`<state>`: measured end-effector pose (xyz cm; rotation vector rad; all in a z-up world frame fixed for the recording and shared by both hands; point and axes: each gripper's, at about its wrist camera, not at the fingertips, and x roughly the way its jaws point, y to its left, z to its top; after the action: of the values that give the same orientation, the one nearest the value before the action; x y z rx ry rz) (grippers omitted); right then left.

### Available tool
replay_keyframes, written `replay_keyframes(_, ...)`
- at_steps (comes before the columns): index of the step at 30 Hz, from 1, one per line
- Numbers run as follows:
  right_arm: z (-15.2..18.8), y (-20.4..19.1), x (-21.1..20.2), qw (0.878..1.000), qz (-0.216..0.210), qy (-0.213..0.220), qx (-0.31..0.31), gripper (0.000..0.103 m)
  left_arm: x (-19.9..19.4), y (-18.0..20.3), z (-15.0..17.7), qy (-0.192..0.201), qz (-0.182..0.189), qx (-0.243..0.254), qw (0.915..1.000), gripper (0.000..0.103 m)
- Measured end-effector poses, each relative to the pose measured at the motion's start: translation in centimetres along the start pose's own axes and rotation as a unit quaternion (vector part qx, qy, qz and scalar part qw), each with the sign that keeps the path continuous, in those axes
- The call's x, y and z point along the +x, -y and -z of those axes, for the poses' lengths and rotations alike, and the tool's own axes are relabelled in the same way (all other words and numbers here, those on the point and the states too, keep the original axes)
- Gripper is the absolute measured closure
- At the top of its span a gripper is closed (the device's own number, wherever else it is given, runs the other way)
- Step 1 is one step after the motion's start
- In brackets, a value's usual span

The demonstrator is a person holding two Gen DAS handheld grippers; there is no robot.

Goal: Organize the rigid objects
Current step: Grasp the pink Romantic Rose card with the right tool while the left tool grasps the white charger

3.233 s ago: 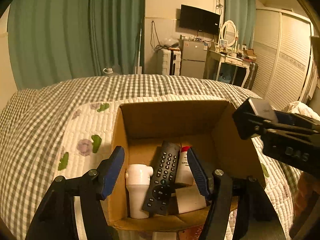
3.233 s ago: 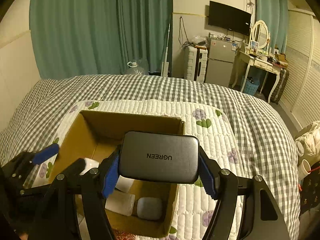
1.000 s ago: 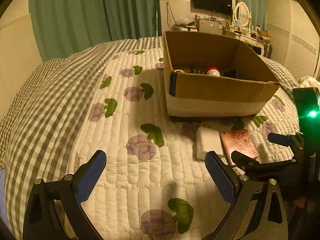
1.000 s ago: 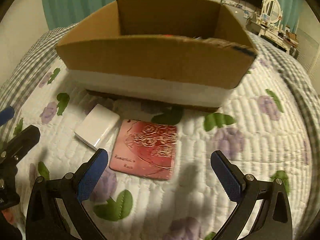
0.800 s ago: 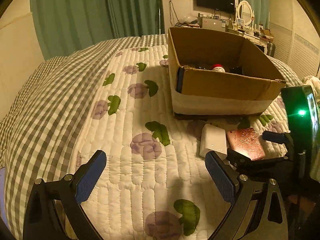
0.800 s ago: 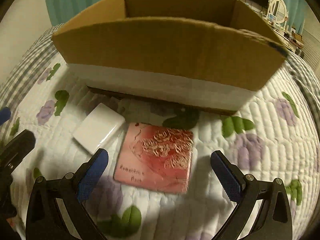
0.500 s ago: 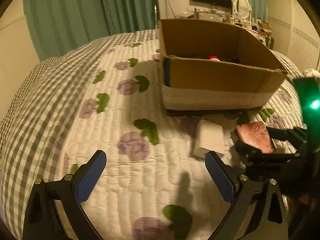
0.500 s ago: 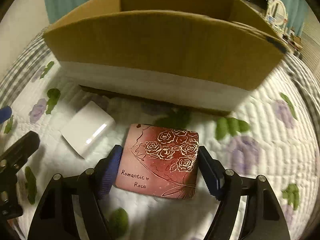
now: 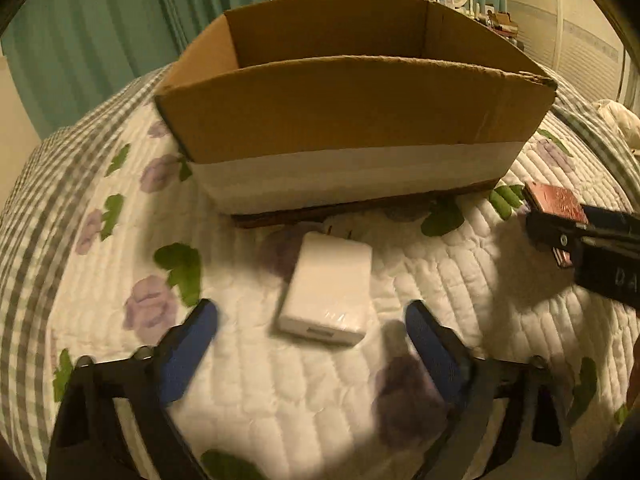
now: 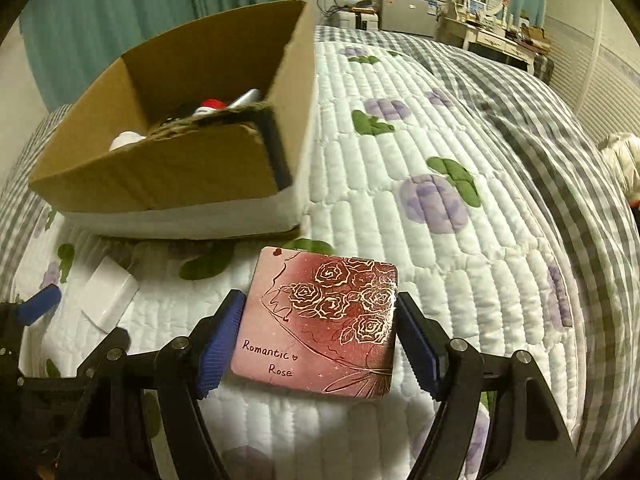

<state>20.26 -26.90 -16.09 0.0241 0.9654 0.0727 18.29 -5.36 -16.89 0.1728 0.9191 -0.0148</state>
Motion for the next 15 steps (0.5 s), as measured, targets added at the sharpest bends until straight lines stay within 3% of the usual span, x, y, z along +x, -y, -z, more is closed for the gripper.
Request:
replay_keyframes(2, -0.3, 0.0, 0.3, 1.000, -0.004, -0.003, 0.005, 0.029, 0.5, 0.5, -0.4, -0.003, -0.006, 0.008, 0.9999, 0.016)
replay_keyframes(3, -0.3, 0.1, 0.4, 1.000, -0.005, -0.003, 0.005, 0.029, 0.8, 0.7, -0.6, -0.006, -0.004, 0.013, 0.9999, 0.029)
replay_keyframes(7, -0.8, -0.1, 0.6, 1.000, -0.006, -0.002, -0.002, 0.029, 1.4, 1.5, -1.1, -0.012, 0.003, 0.023, 0.9996, 0.062)
replay_keyframes(15, 0.0, -0.8, -0.2, 1.000, 0.001, 0.004, -0.020, 0.029, -0.4, 1.2, -0.6, -0.006, 0.021, 0.003, 0.9998, 0.062)
